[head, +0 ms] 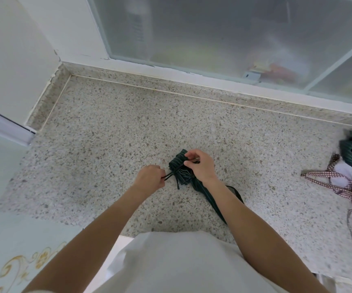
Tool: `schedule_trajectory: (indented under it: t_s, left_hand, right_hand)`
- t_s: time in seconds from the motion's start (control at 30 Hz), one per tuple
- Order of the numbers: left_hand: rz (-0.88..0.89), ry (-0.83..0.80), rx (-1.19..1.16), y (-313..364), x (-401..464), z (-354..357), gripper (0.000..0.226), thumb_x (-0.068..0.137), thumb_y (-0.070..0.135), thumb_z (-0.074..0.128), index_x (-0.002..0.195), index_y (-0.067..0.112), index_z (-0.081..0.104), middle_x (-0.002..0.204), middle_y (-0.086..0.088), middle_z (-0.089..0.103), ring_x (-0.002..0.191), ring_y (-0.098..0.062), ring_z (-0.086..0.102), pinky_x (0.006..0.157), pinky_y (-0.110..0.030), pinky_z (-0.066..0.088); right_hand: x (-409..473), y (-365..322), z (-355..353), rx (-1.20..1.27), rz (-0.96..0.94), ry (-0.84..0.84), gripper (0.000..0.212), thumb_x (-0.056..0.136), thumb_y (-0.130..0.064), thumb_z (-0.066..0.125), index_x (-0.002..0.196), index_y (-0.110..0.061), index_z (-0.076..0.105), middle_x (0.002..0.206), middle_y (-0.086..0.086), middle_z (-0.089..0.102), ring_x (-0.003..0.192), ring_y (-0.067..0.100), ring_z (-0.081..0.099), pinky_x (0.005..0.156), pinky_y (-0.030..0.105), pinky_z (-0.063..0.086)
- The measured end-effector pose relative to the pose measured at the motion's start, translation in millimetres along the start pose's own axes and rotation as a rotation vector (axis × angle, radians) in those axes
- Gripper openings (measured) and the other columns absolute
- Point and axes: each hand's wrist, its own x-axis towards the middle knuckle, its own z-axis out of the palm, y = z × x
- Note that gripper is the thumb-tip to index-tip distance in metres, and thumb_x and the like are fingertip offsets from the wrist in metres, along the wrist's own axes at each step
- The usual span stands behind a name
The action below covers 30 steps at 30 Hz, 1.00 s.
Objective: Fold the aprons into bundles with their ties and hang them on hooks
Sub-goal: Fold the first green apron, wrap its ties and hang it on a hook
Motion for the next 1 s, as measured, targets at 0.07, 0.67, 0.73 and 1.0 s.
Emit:
schedule_trajectory:
  t_s: [0.07,0.67,0.73,1.0]
  left_hand:
    - [0.021,-0.011,0.075,-0.4,-0.1,2.2,0.025,0.091,0.019,0.044,0.105,0.011,0.063,0.099,-0.005,0.062,0.092,-0.022,0.059,0.071,-0.028,0.046]
    - [-0.279,0.136,-0.653,-14.7,-11.2,19.7,0.017,0.088,0.024,0.063,0.099,0.016,0.073,0.087,0.001,0.071,0.064,-0.010,0.056,0.060,-0.020,0.046]
    - [-0.275,0.138,-0.634,-16.2,-8.4,19.7,0.017,0.089,0.025,0.060,0.100,0.019,0.073,0.092,-0.001,0.072,0.070,-0.014,0.061,0.065,-0.026,0.051]
    - [0.057,0.488,-0.564,2.6,-18.7,1.0,0.031,0.092,0.022,0.052,0.123,0.022,0.055,0.118,0.002,0.056,0.109,-0.014,0.050,0.088,-0.031,0.047]
  right_hand:
    - [-2.0,1.3,2.9,-0.010,0.004,0.027,0.019,0.079,0.001,0.069,0.087,-0.014,0.062,0.086,-0.003,0.061,0.078,0.006,0.054,0.067,0.002,0.041]
    - [-9.9,17.1,-10.4,0.392,0.335,0.304,0.027,0.070,0.002,0.076,0.078,-0.019,0.061,0.079,0.000,0.062,0.085,0.025,0.064,0.082,0.044,0.056]
    - [-11.5,13.2,-20.0,0.176,0.241,0.245,0.019,0.077,-0.006,0.073,0.084,-0.019,0.061,0.084,-0.004,0.062,0.085,0.017,0.062,0.084,0.036,0.054]
    - [-75.6,42.9,-47.7,-0.361,-0.006,0.173,0.023,0.085,-0.025,0.066,0.106,-0.016,0.060,0.107,-0.001,0.056,0.102,0.017,0.049,0.088,0.029,0.039]
